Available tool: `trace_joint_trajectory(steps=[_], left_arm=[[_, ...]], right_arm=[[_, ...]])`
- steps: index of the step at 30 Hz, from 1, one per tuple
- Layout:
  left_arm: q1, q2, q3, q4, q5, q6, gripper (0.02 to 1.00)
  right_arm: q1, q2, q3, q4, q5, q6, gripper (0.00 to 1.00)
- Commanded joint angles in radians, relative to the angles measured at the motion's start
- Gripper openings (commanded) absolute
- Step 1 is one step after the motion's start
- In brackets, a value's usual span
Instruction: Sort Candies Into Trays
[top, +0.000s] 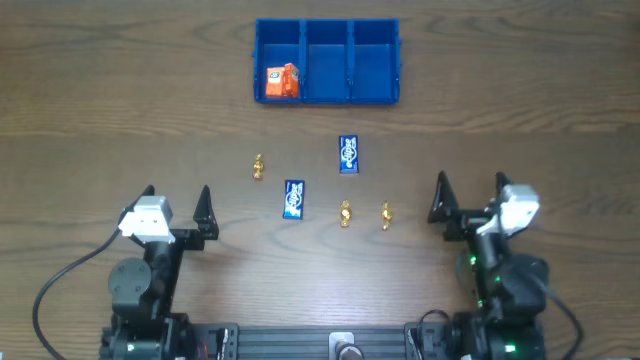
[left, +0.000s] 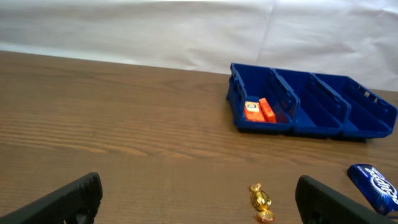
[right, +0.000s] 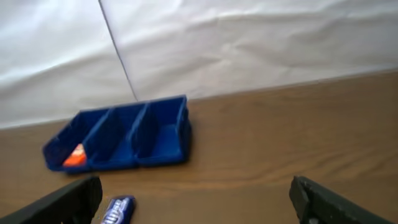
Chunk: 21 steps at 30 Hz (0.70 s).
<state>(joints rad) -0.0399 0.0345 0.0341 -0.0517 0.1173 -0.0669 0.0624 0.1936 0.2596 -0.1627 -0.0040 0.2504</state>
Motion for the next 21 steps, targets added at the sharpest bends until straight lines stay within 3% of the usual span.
trace_joint_trajectory(steps=[1,6,9,17,21], left_arm=[[0.005,-0.007,-0.026,-0.022,0.006,0.019,0.998],[0.005,-0.007,-0.026,-0.022,0.006,0.019,0.998],[0.005,-0.007,-0.026,-0.022,0.006,0.019,0.998],[0.005,-0.007,-0.026,-0.022,0.006,0.019,0.998],[0.005,-0.007,-0.026,-0.022,0.006,0.019,0.998]], right_arm=[[0.019,0.232,0.356,-0.175,-0.043,0.06,0.998],[0.071,0.497,0.649,-0.401,-0.095,0.077,0.998],[0.169,0.646,0.77,-0.481,-0.094,0.137,0.998],[0.541,1.095,0.964,-0.625,0.018,0.377,0.998],[0.665,1.294,1.02,-0.725,0.09,0.495,0.998]])
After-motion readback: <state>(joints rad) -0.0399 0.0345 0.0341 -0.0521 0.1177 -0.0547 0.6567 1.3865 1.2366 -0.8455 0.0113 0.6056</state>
